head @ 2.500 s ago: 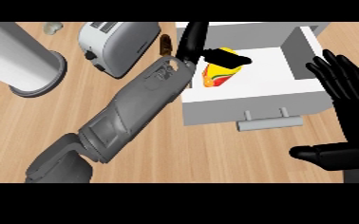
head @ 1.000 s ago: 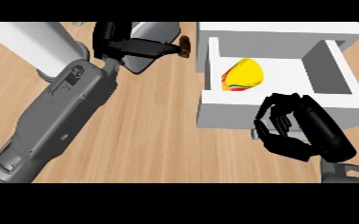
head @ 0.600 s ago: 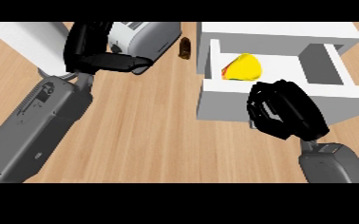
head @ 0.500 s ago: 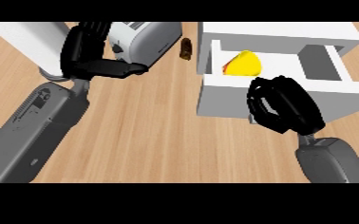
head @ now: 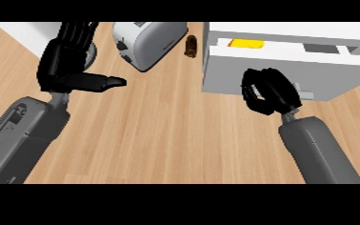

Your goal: Pick up the cup, place it into the drawer and close the drawer

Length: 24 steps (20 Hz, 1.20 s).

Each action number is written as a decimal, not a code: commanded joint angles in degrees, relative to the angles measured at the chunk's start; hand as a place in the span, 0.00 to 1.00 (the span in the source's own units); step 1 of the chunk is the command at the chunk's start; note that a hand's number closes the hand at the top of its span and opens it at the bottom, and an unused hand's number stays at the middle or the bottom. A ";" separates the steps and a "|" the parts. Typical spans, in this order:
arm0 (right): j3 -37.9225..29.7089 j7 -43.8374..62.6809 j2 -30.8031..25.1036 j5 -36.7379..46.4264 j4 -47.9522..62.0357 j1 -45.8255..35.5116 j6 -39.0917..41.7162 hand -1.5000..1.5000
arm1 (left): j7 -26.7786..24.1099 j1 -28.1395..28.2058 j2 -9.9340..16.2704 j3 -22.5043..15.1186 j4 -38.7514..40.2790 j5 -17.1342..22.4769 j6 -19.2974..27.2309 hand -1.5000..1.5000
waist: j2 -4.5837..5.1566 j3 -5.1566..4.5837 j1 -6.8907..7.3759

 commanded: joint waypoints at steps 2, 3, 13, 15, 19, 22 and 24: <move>-2.75 -5.11 2.42 -0.92 20.25 -10.00 -0.89 1.00 | -0.80 3.25 2.44 2.03 -0.97 0.31 -3.17 0.00 | 0.89 0.63 -0.34; -4.47 -6.34 1.02 -1.14 23.57 -10.77 -1.86 1.00 | 0.18 3.82 4.11 3.32 -3.17 1.63 -3.65 0.00 | 1.06 0.69 0.97; -11.06 -10.58 -2.74 -2.93 44.23 -26.36 0.15 1.00 | 0.49 5.92 3.87 3.86 -2.07 2.71 -8.78 0.00 | 2.15 0.71 1.88; -11.60 -10.52 -0.50 -3.21 45.64 -25.82 -2.72 1.00 | -1.54 6.30 1.81 3.10 -2.63 1.52 -7.57 0.00 | 2.33 0.75 2.11; -13.91 -12.25 -4.94 -5.40 46.18 -28.63 1.84 1.00 | 0.67 5.28 2.43 2.32 -3.57 1.52 -8.34 0.00 | 2.50 0.82 2.74; -14.32 -13.43 -3.41 -5.82 46.47 -27.83 -0.20 1.00 | -0.04 5.49 1.99 2.48 -3.05 1.55 -9.09 0.00 | 2.76 0.82 2.88; -15.62 -14.29 -4.31 -6.96 46.09 -28.06 -0.33 1.00 | -1.99 6.89 1.33 2.75 -2.40 1.20 -9.17 0.00 | 2.77 0.77 2.87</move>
